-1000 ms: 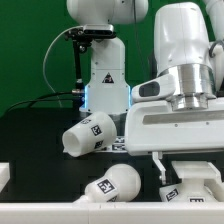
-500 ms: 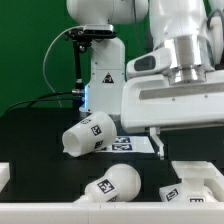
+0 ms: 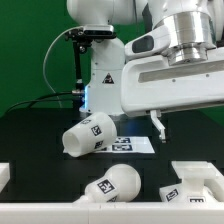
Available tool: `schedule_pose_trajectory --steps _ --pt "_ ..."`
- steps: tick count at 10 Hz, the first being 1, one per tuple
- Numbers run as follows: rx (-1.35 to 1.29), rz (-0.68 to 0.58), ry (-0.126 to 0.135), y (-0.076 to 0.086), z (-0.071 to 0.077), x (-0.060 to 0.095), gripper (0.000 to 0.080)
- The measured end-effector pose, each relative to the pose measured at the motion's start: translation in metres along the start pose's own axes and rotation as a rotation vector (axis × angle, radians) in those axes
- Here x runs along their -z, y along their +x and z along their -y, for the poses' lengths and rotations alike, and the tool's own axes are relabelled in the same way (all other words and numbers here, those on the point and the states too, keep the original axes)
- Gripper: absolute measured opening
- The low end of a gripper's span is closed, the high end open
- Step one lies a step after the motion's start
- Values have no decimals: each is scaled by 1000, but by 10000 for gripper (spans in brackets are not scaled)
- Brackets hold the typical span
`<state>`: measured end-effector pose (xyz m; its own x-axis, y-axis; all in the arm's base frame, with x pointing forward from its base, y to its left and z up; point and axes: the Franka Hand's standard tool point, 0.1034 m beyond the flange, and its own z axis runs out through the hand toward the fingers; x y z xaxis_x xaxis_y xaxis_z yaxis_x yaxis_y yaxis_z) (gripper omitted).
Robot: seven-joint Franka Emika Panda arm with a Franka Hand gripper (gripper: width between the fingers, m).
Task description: Assemble lamp
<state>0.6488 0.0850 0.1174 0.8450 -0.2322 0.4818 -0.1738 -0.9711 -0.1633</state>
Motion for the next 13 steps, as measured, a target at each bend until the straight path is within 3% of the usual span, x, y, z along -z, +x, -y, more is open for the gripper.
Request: schedule_pose_trajectory --steps 2,3,5,8,10,13 --pt "32 4 -3 0 -4 0 699" --pt "37 56 -11 -3 -18 -1 699" --pt "123 171 -18 -9 -33 5 699" --pt "273 204 -13 -19 -19 4 699" --pt "370 204 -8 -18 -24 4 699" --pt "779 293 14 -12 -31 3 699"
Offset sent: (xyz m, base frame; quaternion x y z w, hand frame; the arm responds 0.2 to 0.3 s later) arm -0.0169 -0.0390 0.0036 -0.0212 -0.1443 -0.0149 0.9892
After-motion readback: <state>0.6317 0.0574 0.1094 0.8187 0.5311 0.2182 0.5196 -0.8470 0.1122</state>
